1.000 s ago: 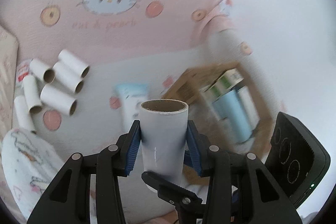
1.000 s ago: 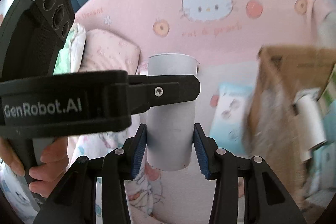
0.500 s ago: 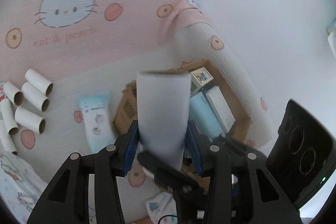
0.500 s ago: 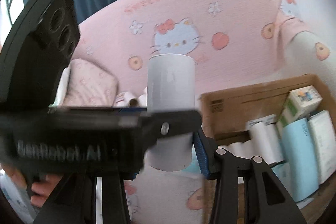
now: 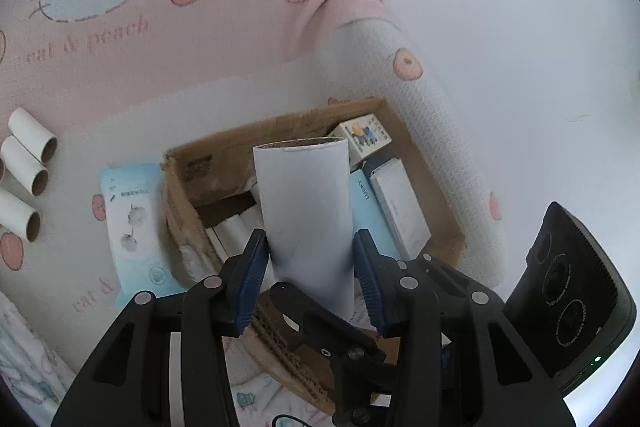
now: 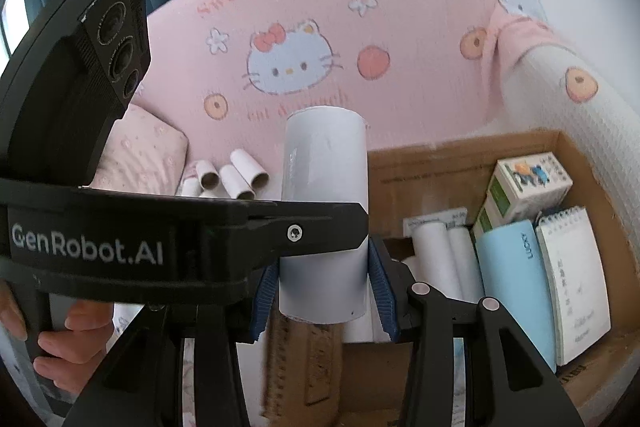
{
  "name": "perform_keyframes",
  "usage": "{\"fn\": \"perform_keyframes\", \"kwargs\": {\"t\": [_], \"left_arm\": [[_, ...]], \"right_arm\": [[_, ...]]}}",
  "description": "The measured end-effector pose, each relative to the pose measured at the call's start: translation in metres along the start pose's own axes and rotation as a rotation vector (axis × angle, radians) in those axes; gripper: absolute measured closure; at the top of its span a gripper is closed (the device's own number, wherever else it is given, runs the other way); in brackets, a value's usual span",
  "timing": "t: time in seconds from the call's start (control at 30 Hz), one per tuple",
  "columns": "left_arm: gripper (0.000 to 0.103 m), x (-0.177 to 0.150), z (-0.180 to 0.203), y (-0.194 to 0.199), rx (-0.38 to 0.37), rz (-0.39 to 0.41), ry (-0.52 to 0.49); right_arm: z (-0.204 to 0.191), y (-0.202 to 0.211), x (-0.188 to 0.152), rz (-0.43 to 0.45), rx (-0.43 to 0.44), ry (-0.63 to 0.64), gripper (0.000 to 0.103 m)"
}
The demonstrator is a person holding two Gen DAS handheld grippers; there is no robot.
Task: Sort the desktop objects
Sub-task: 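Lift the tube with both grippers and carry it toward the box, then lower the held tube into the box beside the paper rolls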
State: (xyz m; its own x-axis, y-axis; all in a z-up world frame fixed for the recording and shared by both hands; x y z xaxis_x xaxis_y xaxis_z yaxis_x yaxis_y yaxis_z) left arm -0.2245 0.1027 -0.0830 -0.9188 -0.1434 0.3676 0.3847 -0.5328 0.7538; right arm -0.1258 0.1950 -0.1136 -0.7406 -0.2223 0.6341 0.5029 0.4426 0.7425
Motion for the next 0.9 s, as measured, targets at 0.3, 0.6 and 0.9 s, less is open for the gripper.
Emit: {"fn": "perform_keyframes", "kwargs": {"t": [0.3, 0.6, 0.9], "left_arm": [[0.056, 0.016, -0.005, -0.046, 0.044, -0.135, 0.101], [0.056, 0.021, 0.002, -0.074, 0.163, -0.221, 0.062], [0.056, 0.027, 0.02, -0.086, 0.18, -0.252, 0.045]], "right_arm": [[0.041, -0.027, 0.002, -0.135, 0.043, -0.027, 0.062], [0.062, -0.044, 0.003, -0.266, 0.086, -0.019, 0.062], [0.082, -0.031, 0.002, -0.261, 0.095, -0.074, 0.062]]}}
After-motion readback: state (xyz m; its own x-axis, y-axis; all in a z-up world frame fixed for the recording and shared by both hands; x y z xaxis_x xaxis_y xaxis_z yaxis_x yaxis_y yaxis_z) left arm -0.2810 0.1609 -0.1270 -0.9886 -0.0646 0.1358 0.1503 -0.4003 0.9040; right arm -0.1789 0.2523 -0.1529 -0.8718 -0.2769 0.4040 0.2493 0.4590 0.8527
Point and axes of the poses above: each gripper's, at about its wrist camera, not at the fingertips, and y roughly against the way its jaws point, z to its right, x to its top, the point moved 3 cm from there along -y, roughly the way its jaws point, and after that the axes turned 1 degree about -z, right-handed, at the moved point
